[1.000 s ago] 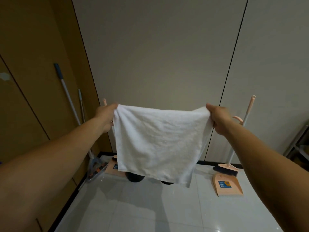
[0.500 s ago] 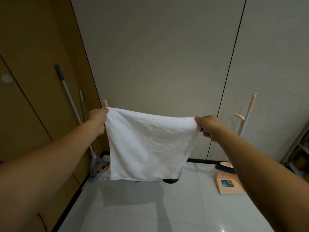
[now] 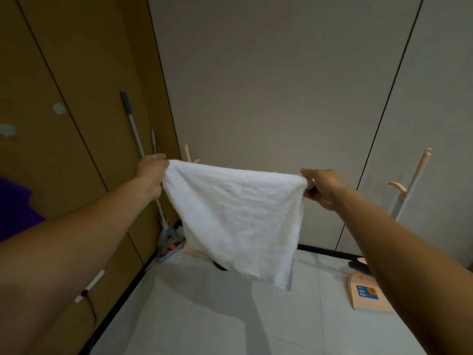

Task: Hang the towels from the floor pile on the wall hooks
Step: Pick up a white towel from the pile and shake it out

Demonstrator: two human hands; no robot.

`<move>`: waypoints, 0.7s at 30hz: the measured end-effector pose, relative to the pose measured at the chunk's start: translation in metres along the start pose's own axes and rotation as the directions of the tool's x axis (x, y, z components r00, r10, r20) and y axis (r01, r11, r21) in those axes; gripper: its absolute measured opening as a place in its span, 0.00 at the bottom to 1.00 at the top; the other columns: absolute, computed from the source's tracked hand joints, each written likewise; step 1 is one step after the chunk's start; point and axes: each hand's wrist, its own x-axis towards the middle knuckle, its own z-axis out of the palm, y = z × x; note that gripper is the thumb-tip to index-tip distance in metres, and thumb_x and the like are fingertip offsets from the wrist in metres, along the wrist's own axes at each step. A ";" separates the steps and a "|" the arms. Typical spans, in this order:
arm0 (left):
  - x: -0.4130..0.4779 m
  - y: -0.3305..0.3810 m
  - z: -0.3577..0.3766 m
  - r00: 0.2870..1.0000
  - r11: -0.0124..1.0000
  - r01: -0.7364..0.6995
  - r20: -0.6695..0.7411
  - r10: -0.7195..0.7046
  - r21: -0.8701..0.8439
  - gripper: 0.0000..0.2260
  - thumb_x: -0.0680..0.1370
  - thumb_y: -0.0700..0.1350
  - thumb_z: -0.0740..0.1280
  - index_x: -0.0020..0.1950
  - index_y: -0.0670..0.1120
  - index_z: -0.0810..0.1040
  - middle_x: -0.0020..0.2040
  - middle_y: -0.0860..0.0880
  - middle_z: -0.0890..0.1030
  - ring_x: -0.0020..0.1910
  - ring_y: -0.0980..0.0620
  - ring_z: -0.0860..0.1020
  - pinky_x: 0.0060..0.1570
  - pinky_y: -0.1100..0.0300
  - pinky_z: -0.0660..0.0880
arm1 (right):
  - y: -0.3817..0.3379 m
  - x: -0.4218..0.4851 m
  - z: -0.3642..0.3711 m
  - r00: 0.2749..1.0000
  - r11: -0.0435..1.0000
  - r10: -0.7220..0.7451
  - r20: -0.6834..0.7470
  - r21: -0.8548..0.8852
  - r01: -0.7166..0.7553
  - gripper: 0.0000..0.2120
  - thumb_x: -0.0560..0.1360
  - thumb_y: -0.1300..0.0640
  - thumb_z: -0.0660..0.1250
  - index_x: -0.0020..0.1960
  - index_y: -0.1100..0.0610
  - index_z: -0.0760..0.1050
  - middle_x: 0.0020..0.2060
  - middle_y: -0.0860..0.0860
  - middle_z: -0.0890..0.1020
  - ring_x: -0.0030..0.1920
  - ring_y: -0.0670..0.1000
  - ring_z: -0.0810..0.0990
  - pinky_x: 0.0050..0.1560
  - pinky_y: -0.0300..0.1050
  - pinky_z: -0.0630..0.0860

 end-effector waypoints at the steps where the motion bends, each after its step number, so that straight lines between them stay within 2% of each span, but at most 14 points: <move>1: -0.001 -0.001 -0.005 1.000 1.000 -0.005 0.007 0.005 0.027 0.12 0.78 0.39 0.63 0.60 0.48 0.78 0.60 0.44 0.77 0.51 0.46 0.76 0.43 0.56 0.76 | 0.000 0.003 0.003 1.000 1.000 -0.024 -0.010 0.006 0.024 0.06 0.77 0.61 0.68 0.46 0.65 0.75 0.45 0.59 0.77 0.39 0.53 0.77 0.37 0.46 0.77; 2: -0.001 -0.003 -0.011 1.000 0.998 -0.008 0.017 0.007 0.062 0.11 0.78 0.39 0.62 0.57 0.49 0.79 0.60 0.44 0.77 0.51 0.47 0.76 0.39 0.58 0.74 | 0.000 0.005 0.006 0.998 0.999 -0.054 -0.025 0.005 0.054 0.08 0.76 0.62 0.68 0.52 0.65 0.75 0.48 0.58 0.76 0.41 0.53 0.77 0.40 0.47 0.78; 4: 0.000 -0.007 -0.022 0.999 0.991 -0.002 0.035 -0.003 0.134 0.09 0.78 0.39 0.62 0.52 0.49 0.80 0.59 0.44 0.78 0.49 0.46 0.74 0.40 0.58 0.72 | 0.001 0.011 0.013 0.992 0.993 -0.119 -0.050 -0.002 0.119 0.15 0.75 0.61 0.69 0.61 0.61 0.74 0.53 0.57 0.77 0.47 0.54 0.77 0.43 0.48 0.77; 7: 0.004 -0.013 -0.041 1.000 0.975 -0.007 0.019 0.003 0.222 0.09 0.78 0.38 0.62 0.46 0.48 0.80 0.55 0.43 0.78 0.46 0.47 0.74 0.48 0.55 0.73 | 0.003 0.012 0.029 0.984 0.984 -0.178 -0.025 -0.011 0.178 0.06 0.74 0.61 0.70 0.50 0.60 0.80 0.50 0.57 0.81 0.48 0.54 0.78 0.43 0.45 0.77; 9: 0.009 -0.015 -0.053 1.000 0.971 -0.016 0.004 0.015 0.239 0.08 0.78 0.37 0.61 0.48 0.46 0.79 0.57 0.42 0.78 0.50 0.46 0.75 0.51 0.54 0.73 | 0.004 0.011 0.040 0.978 0.977 -0.206 0.031 -0.051 0.207 0.01 0.72 0.61 0.72 0.43 0.58 0.81 0.44 0.54 0.83 0.45 0.53 0.79 0.42 0.43 0.76; 12: 0.013 -0.016 -0.070 0.998 0.979 0.003 -0.064 0.010 0.202 0.10 0.79 0.37 0.59 0.52 0.47 0.78 0.59 0.41 0.78 0.52 0.46 0.74 0.54 0.53 0.73 | 0.004 0.007 0.059 0.954 0.950 -0.224 0.200 -0.174 0.259 0.06 0.67 0.60 0.77 0.40 0.56 0.80 0.40 0.50 0.83 0.41 0.50 0.80 0.39 0.41 0.74; 16: 0.019 -0.011 -0.090 0.991 0.994 0.053 -0.127 -0.040 0.098 0.11 0.79 0.39 0.60 0.46 0.49 0.81 0.53 0.44 0.79 0.48 0.46 0.76 0.47 0.55 0.74 | 0.003 0.004 0.091 0.914 0.860 -0.204 0.352 -0.383 0.339 0.11 0.64 0.61 0.79 0.43 0.57 0.80 0.40 0.50 0.83 0.40 0.49 0.80 0.37 0.39 0.75; 19: 0.027 -0.006 -0.108 0.989 0.997 0.064 -0.135 -0.059 0.039 0.10 0.78 0.40 0.62 0.43 0.49 0.82 0.49 0.45 0.79 0.46 0.47 0.76 0.46 0.56 0.75 | 0.002 0.011 0.119 0.908 0.769 -0.202 0.367 -0.515 0.379 0.11 0.65 0.57 0.80 0.42 0.56 0.80 0.39 0.50 0.82 0.39 0.49 0.79 0.37 0.41 0.75; 21: 0.032 -0.001 -0.120 0.994 0.996 0.081 -0.072 -0.077 0.048 0.10 0.76 0.40 0.61 0.43 0.48 0.82 0.47 0.47 0.79 0.42 0.49 0.75 0.38 0.59 0.73 | 0.001 0.019 0.139 0.914 0.737 -0.201 0.352 -0.560 0.378 0.12 0.66 0.52 0.79 0.43 0.56 0.80 0.40 0.50 0.82 0.42 0.51 0.80 0.41 0.45 0.76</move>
